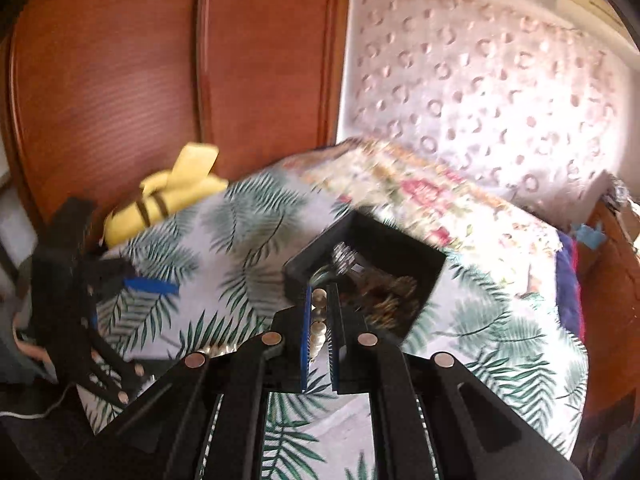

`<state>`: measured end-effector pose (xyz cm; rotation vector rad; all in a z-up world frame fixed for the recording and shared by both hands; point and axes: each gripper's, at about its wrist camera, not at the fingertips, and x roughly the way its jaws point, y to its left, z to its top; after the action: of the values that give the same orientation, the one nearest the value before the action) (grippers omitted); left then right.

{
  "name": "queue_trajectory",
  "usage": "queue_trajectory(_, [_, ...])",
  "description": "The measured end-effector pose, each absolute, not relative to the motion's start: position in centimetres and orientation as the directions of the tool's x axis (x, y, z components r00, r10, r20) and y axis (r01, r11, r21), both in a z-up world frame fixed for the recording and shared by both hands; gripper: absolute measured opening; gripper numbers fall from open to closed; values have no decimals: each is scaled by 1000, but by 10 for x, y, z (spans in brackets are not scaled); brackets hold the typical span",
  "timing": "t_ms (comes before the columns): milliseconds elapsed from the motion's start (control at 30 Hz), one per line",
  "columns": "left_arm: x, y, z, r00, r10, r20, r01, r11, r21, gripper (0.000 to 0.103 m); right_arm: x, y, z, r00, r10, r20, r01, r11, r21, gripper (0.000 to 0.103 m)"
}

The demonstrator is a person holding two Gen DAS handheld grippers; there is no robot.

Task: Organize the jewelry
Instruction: 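Grasp the pearl necklace with the right tool and lift it, then carry the pearls over the box with the right tool while the left tool grasps the green pendant necklace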

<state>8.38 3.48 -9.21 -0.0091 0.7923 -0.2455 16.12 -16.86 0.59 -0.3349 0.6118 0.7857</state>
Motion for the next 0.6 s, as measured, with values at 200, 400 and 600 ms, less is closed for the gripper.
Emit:
queue_trajectory(200, [81,27,-94,659,-246,-711,241,964,-111,89,161,-194,39,619,565,-546,-700,712,-56,8])
queue_trajectory(400, [81,16,-94,648,-259,-716,264,959,-107,89,159,-216,61,661,571,-486,-671,741,-42,8])
queue_trajectory(600, [87,-2,-95,632,-272,-725,304,948,-90,67,160,-235,64,684,553,-475,-643,765,-35,8])
